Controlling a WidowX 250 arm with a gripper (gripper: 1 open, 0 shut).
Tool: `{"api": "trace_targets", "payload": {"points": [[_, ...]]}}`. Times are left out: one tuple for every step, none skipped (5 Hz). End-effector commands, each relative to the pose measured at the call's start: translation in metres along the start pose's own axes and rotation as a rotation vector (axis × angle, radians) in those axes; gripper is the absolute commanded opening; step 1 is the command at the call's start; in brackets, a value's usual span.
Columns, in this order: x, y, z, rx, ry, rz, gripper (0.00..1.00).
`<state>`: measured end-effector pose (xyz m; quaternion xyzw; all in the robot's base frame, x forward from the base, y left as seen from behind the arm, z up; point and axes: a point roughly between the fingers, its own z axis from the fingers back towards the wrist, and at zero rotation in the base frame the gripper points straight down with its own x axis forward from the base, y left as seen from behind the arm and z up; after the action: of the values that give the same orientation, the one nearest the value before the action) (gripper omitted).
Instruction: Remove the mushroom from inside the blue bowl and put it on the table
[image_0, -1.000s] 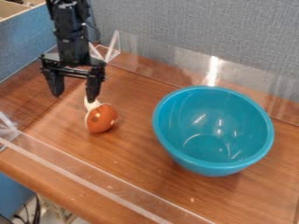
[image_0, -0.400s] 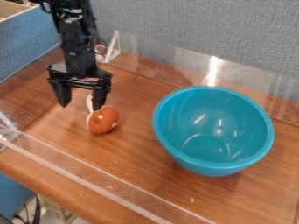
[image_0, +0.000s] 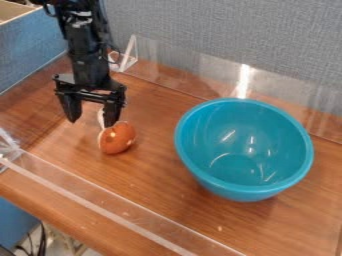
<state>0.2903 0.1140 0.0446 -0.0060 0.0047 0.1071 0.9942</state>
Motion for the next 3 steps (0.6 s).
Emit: {"api": "trace_targets", "payload": {"points": [[0.005, 0.004, 0.025, 0.009, -0.057, 0.023, 1.00], [0.000, 0.012, 0.022, 0.008, -0.059, 0.076, 1.00], [-0.004, 0.020, 0.020, 0.006, -0.062, 0.128, 1.00]]}}
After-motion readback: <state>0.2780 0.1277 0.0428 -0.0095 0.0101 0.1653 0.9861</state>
